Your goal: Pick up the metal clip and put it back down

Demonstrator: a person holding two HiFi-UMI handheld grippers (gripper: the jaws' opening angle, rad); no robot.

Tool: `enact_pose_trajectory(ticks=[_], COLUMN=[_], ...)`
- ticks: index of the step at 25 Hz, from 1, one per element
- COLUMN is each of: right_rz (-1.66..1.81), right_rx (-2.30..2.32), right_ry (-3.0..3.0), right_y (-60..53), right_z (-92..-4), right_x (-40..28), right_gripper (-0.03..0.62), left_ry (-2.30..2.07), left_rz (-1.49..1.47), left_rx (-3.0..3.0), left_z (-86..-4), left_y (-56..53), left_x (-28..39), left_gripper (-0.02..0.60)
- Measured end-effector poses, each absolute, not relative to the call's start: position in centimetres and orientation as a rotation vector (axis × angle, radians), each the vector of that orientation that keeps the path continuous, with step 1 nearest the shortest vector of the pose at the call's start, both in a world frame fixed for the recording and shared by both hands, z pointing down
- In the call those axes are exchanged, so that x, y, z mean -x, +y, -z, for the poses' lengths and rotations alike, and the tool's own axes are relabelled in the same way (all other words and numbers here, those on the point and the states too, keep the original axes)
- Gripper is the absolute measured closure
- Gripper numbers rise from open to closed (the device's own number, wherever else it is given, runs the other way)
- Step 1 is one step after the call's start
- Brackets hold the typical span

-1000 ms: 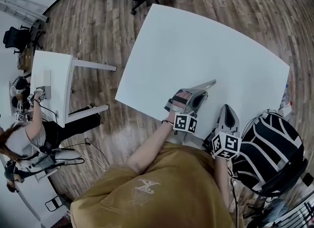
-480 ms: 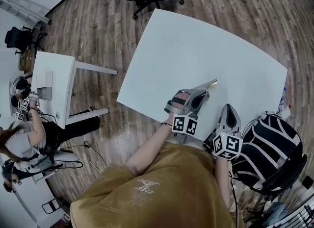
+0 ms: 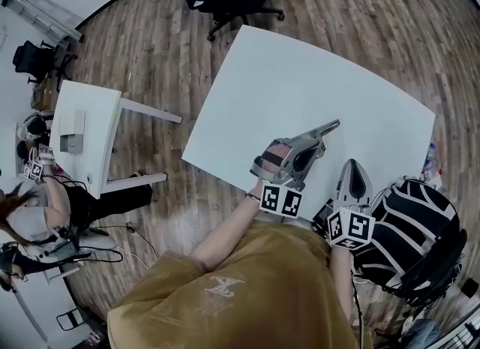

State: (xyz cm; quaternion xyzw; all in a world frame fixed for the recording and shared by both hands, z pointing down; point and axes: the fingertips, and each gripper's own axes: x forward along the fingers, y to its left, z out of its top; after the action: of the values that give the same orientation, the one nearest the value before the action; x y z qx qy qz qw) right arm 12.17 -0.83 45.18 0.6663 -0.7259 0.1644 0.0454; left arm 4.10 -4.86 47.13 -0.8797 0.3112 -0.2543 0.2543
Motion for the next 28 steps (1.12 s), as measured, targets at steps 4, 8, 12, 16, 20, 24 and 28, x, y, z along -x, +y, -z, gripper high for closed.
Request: enact_pose_trajectory(ticks=[4, 8, 12, 16, 20, 24, 28], right_rz=[-0.444, -0.383, -0.301, -0.244, -0.227, -0.199, -0.187], right_rx=[-2.047, -2.063, -2.062, -2.066, -2.082, -2.094, -2.095], right_ry=[-2.241, -2.256, -2.237, -2.214, -2.21, -2.215, -2.219], right_y=[-1.1, -1.4, -1.5, -1.6, -1.6, -1.7, -1.5], right_z=[-43.3, -41.7, -40.8, -40.3, -39.6, -38.8, -38.6], right_x=[-12.0, -12.0, -12.2, -12.5, -12.5, -12.4, -12.2], right_gripper=[0.586, 0.586, 0.586, 0.586, 0.586, 0.586, 0.586], left_ry=[0.861, 0.893, 0.913, 0.929, 0.933, 0.958, 0.987], left_rz=[0.65, 0.609, 0.582, 0.56, 0.541, 0.502, 0.457], left_rx=[2.375, 2.361, 2.347, 2.345, 2.346, 2.355, 2.365], left_z=[-44.8, -42.9, -41.4, -40.6, -39.8, -38.7, -38.0], left_y=[-4.8, -5.1, -5.1, -5.0, -4.8, -4.9, -4.8], left_x=[-3.8, -3.4, -3.0, -2.7, -2.5, -2.2, -1.7], left_gripper=[0.571, 0.571, 0.571, 0.572, 0.571, 0.571, 0.572])
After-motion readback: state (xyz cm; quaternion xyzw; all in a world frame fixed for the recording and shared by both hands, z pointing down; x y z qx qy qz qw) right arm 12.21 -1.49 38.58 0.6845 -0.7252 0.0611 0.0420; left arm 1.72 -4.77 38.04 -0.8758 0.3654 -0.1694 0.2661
